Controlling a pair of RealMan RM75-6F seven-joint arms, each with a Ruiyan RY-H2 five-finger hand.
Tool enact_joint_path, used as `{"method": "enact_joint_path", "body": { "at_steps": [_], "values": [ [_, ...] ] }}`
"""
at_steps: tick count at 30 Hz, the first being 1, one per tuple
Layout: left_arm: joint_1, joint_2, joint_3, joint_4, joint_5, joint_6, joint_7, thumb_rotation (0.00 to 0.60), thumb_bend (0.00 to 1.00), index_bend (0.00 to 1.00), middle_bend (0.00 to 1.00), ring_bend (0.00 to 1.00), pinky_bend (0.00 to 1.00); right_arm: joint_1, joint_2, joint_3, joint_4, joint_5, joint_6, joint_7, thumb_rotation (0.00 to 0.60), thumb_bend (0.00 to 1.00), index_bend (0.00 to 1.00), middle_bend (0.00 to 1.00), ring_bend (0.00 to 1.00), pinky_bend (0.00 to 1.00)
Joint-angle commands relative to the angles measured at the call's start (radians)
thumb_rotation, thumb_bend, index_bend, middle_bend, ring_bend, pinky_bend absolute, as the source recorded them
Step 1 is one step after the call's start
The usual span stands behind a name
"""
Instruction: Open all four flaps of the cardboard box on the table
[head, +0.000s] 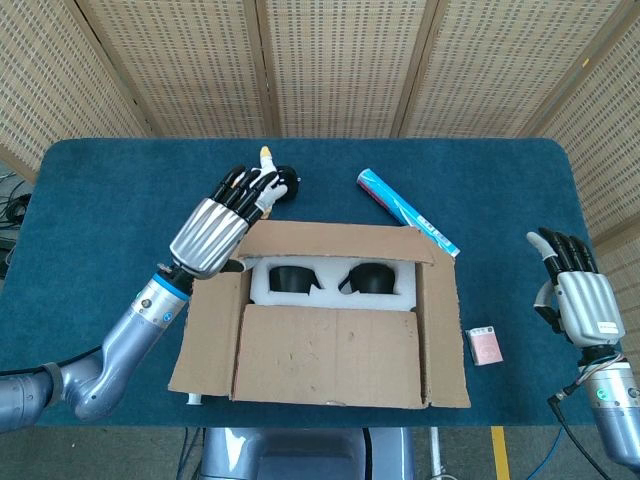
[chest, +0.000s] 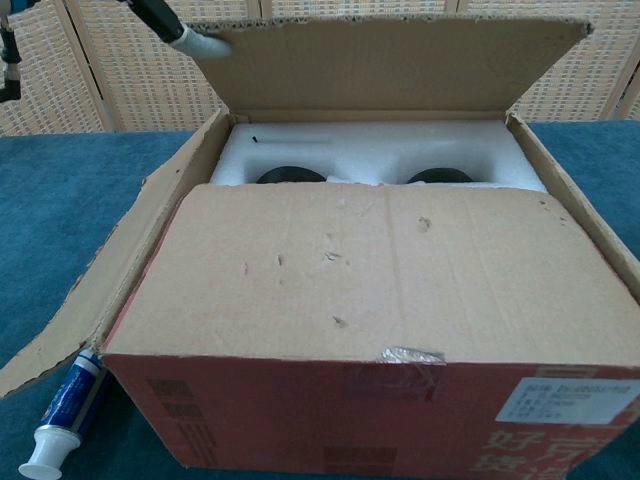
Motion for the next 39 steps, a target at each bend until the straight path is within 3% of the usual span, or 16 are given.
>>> {"method": "enact_joint_path", "body": {
  "at_steps": [1,10,24,30,35,39],
  "values": [
    [-0.036,-0.038,-0.047,0.083,-0.033,-0.010,-0.002,0.525,0.26,0.04,0.00,0.00,0.00,-0.001,0.001,0.000,-0.001,0.000,0.000,0.000,0.600,1.00,0.09,0.06,0.00,0.00],
    [-0.105,-0.105,-0.091,0.239,-0.111,-0.069,0.034,0.522,0.26,0.04,0.00,0.00,0.00,-0.001,0.007,0.002,-0.006,0.001,-0.002,-0.001,0.600,1.00,0.09,0.06,0.00,0.00],
    [-0.187,-0.232,-0.104,0.460,-0.295,-0.135,0.150,0.522,0.26,0.04,0.00,0.00,0.00,-0.002,0.009,0.001,-0.014,0.007,-0.006,-0.012,0.600,1.00,0.09,0.06,0.00,0.00],
    [-0.159,-0.188,-0.106,0.407,-0.280,-0.136,0.084,0.522,0.25,0.04,0.00,0.00,0.00,-0.001,0.012,0.003,-0.018,0.007,-0.005,-0.015,0.600,1.00,0.09,0.06,0.00,0.00],
    [-0.107,-0.049,-0.109,0.206,-0.322,-0.228,-0.011,0.533,0.23,0.06,0.00,0.00,0.00,0.003,0.008,0.003,-0.022,0.003,-0.008,-0.020,0.600,1.00,0.09,0.06,0.00,0.00],
    [-0.082,0.032,-0.102,0.109,-0.333,-0.288,-0.078,0.553,0.22,0.15,0.00,0.00,0.00,0.004,0.005,0.001,-0.024,0.001,-0.010,-0.024,0.600,1.00,0.09,0.06,0.00,0.00]
  ]
}}
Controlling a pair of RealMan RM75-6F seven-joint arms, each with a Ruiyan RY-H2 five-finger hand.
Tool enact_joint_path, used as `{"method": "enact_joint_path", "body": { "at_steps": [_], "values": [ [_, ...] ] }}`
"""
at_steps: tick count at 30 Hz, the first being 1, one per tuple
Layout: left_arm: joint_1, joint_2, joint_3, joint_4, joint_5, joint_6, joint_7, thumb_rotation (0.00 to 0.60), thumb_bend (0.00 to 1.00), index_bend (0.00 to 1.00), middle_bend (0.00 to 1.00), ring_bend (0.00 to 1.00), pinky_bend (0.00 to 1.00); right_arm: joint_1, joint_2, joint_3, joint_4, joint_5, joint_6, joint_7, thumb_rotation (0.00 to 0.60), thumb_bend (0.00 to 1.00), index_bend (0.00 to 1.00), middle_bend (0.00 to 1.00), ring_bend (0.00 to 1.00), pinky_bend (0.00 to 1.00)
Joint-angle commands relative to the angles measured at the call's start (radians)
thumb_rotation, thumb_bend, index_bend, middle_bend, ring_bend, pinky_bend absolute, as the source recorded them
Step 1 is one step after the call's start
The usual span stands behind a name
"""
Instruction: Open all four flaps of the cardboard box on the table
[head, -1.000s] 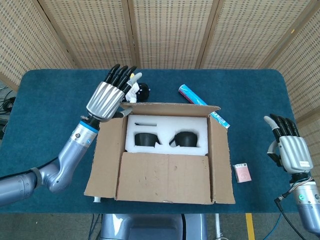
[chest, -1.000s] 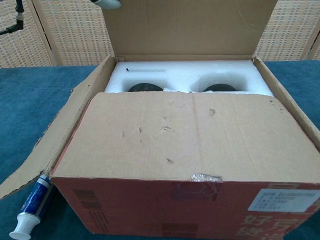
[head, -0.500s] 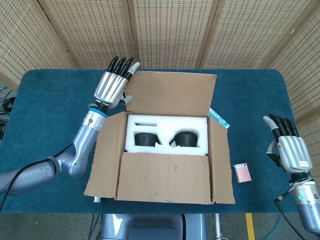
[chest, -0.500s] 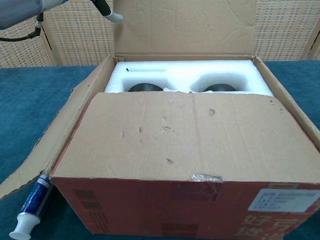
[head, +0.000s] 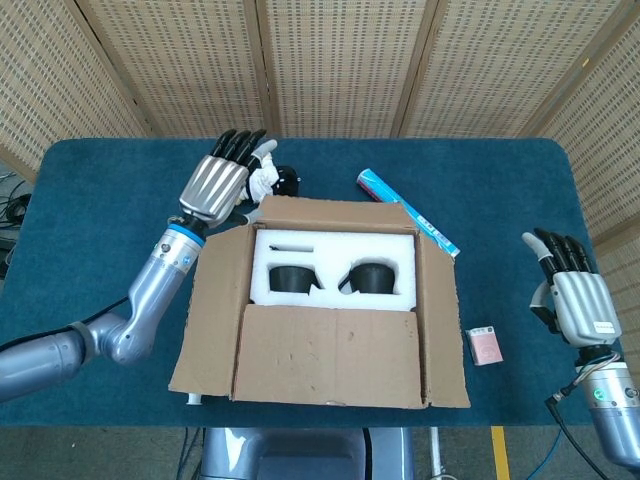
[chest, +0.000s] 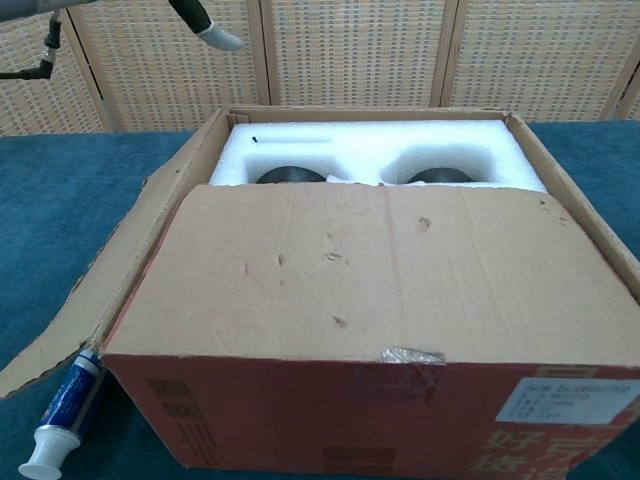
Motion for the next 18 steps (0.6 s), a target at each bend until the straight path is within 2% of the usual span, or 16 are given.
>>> {"method": "enact_joint_path", "body": {
  "at_steps": [1,2,4,6,11,16,18],
  "values": [
    [0.046,0.108,0.004,-0.128,-0.029,-0.089,-0.108,0.543,0.21,0.17,0.00,0.00,0.00,0.000,-0.001,-0.001,-0.002,-0.002,0.000,-0.002,0.600,1.00,0.09,0.06,0.00,0.00],
    [0.051,0.126,0.003,-0.148,-0.032,-0.105,-0.130,0.524,0.21,0.18,0.00,0.00,0.00,0.000,-0.002,-0.001,-0.003,-0.003,0.001,-0.003,0.600,1.00,0.09,0.06,0.00,0.00],
    [0.063,0.159,0.004,-0.183,-0.033,-0.140,-0.178,0.379,0.20,0.23,0.00,0.00,0.00,-0.001,-0.002,-0.002,-0.005,-0.005,0.003,-0.004,0.600,1.00,0.09,0.06,0.00,0.00],
    [0.071,0.180,0.007,-0.203,-0.025,-0.164,-0.214,0.294,0.19,0.27,0.00,0.00,0.00,-0.002,-0.002,-0.003,-0.006,-0.006,0.005,-0.004,0.600,1.00,0.09,0.06,0.00,0.00],
    [0.093,0.212,0.023,-0.241,0.010,-0.210,-0.292,0.227,0.18,0.33,0.00,0.00,0.00,-0.007,-0.001,-0.005,-0.007,-0.008,0.010,-0.002,0.600,0.99,0.09,0.06,0.00,0.00],
    [0.113,0.237,0.037,-0.280,0.047,-0.268,-0.382,0.136,0.16,0.38,0.00,0.00,0.00,-0.008,-0.001,-0.006,-0.006,-0.011,0.010,0.002,0.600,1.00,0.09,0.06,0.00,0.00],
    [0.118,0.246,0.042,-0.293,0.065,-0.293,-0.414,0.126,0.15,0.38,0.00,0.00,0.00,-0.008,-0.002,-0.006,-0.006,-0.013,0.010,0.004,0.600,1.00,0.09,0.06,0.00,0.00]
  ]
}}
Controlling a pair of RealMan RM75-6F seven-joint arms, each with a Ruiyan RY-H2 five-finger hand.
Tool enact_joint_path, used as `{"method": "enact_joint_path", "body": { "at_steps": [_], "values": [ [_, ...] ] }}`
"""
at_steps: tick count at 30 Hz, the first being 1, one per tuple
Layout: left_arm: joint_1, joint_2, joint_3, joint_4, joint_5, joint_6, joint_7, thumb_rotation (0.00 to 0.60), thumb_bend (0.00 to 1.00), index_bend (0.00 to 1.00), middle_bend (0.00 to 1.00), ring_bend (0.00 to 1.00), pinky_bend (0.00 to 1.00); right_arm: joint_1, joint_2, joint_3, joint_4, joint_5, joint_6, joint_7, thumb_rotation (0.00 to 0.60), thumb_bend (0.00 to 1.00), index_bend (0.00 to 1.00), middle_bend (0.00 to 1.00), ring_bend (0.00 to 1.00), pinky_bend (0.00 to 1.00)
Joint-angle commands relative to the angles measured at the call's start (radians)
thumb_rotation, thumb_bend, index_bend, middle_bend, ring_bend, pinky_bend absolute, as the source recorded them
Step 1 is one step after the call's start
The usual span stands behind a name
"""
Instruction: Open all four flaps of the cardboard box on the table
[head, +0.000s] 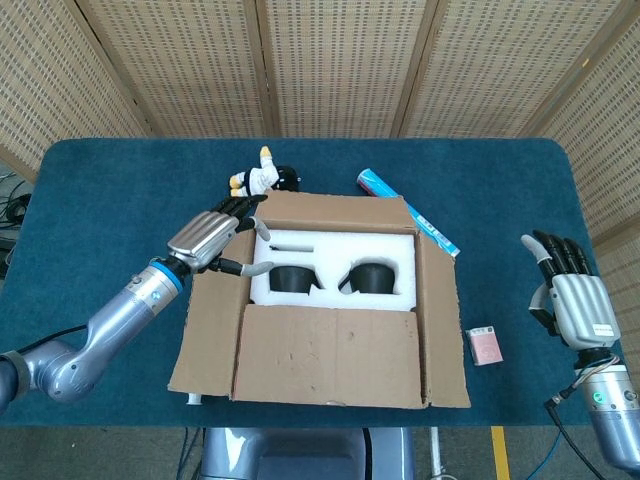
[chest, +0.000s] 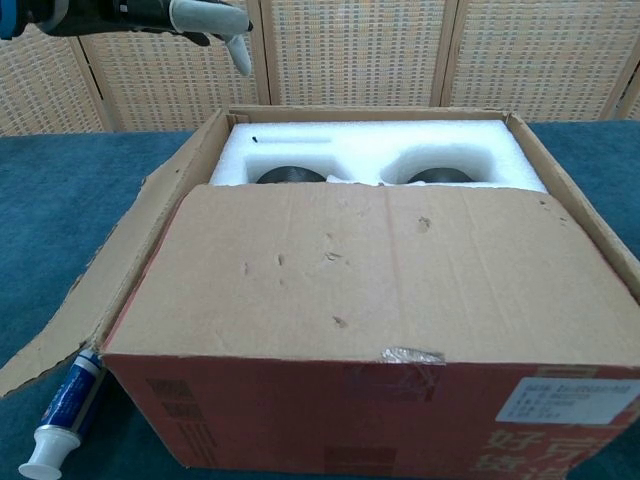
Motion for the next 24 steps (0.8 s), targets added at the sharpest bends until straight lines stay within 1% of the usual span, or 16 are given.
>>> {"method": "enact_joint_path", "body": {
  "at_steps": [1,4,7,11,15,20,24],
  "values": [
    [0.017,0.023,0.013,-0.040,0.049,-0.050,-0.064,0.123,0.15,0.38,0.00,0.00,0.00,-0.001,0.000,0.000,0.000,-0.002,0.001,0.002,0.600,1.00,0.09,0.06,0.00,0.00],
    [0.025,0.027,0.018,-0.049,0.093,-0.054,-0.085,0.119,0.14,0.39,0.00,0.00,0.00,-0.003,0.000,-0.001,0.000,-0.004,0.005,0.004,0.600,1.00,0.09,0.06,0.00,0.00],
    [0.026,0.031,0.035,-0.059,0.140,-0.059,-0.087,0.116,0.12,0.39,0.00,0.00,0.00,-0.007,0.002,-0.002,0.000,-0.006,0.009,0.008,0.600,1.00,0.09,0.06,0.00,0.00],
    [0.031,0.023,0.064,-0.071,0.199,-0.031,-0.059,0.116,0.11,0.39,0.00,0.00,0.00,-0.013,0.006,-0.003,0.000,-0.009,0.016,0.015,0.600,1.00,0.09,0.06,0.00,0.00],
    [0.031,0.009,0.086,-0.081,0.235,0.003,-0.019,0.116,0.10,0.39,0.00,0.00,0.00,-0.017,0.010,-0.003,0.000,-0.013,0.021,0.022,0.600,1.00,0.09,0.06,0.00,0.00],
    [0.026,-0.021,0.110,-0.087,0.242,0.052,0.044,0.116,0.09,0.39,0.00,0.00,0.00,-0.024,0.012,-0.006,0.003,-0.020,0.027,0.034,0.600,0.99,0.09,0.06,0.00,0.00],
    [0.022,-0.037,0.121,-0.086,0.236,0.071,0.075,0.114,0.09,0.39,0.00,0.00,0.00,-0.027,0.014,-0.007,0.004,-0.021,0.030,0.038,0.600,1.00,0.09,0.06,0.00,0.00]
  ]
}}
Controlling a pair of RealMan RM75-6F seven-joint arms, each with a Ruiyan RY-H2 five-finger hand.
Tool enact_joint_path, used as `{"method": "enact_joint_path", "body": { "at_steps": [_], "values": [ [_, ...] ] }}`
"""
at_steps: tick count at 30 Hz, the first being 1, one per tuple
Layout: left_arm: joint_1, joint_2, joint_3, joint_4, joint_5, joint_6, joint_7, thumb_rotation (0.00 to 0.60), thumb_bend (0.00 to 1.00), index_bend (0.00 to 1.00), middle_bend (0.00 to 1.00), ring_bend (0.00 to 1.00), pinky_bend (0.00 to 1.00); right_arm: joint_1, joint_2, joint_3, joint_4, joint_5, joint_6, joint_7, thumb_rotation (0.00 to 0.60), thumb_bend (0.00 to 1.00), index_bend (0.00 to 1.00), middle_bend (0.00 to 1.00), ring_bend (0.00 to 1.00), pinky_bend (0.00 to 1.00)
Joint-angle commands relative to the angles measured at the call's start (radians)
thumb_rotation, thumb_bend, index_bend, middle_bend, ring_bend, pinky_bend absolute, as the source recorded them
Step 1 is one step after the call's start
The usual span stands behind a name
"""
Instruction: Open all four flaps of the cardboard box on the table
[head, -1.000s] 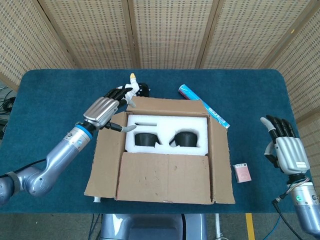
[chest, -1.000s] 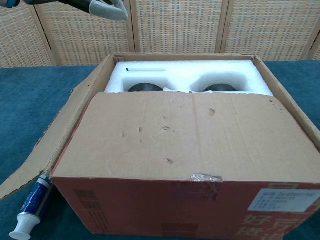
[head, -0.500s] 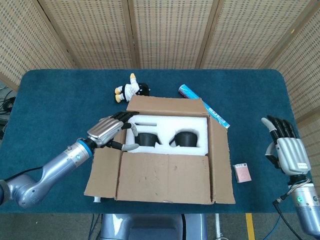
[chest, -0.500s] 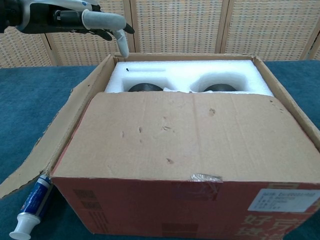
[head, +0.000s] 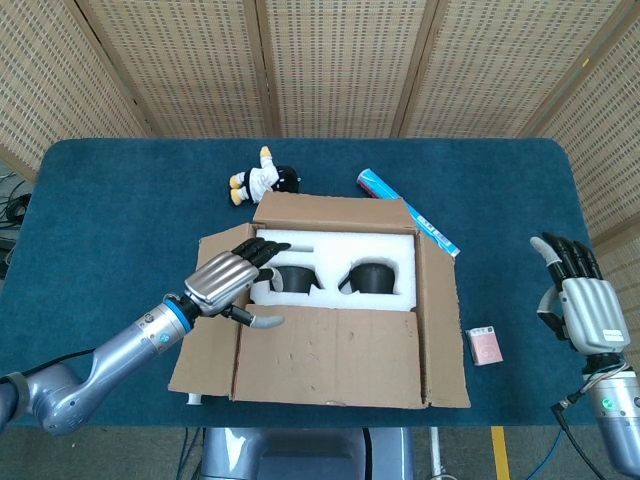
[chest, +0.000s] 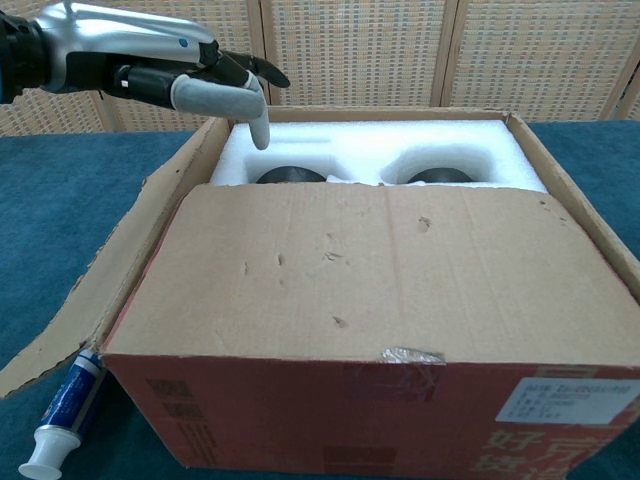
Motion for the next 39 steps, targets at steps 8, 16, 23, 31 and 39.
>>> {"method": "enact_joint_path", "body": {
  "at_steps": [8,16,23,31,39],
  "values": [
    [-0.031,-0.042,0.041,0.005,-0.067,0.009,0.083,0.112,0.08,0.39,0.00,0.00,0.00,-0.007,0.004,-0.001,0.005,0.000,0.004,0.012,0.600,1.00,0.09,0.06,0.00,0.00],
    [-0.053,-0.049,0.080,-0.003,-0.108,0.005,0.136,0.113,0.08,0.39,0.00,0.00,0.00,-0.008,0.002,0.000,0.011,0.001,0.002,0.020,0.600,1.00,0.09,0.06,0.00,0.00],
    [-0.043,-0.050,0.079,-0.017,-0.091,0.027,0.102,0.111,0.08,0.39,0.00,0.00,0.00,-0.011,0.000,0.001,0.013,0.002,0.004,0.020,0.600,1.00,0.09,0.06,0.00,0.00],
    [-0.026,-0.013,0.072,-0.037,-0.057,0.009,0.013,0.113,0.08,0.39,0.00,0.00,0.00,-0.010,-0.003,0.003,0.016,0.005,0.003,0.020,0.600,1.00,0.09,0.06,0.00,0.00],
    [0.004,0.061,0.032,-0.084,-0.014,-0.057,-0.205,0.111,0.09,0.39,0.00,0.00,0.00,0.001,-0.009,0.007,0.015,0.006,-0.007,0.009,0.600,1.00,0.09,0.06,0.00,0.00]
  ]
}}
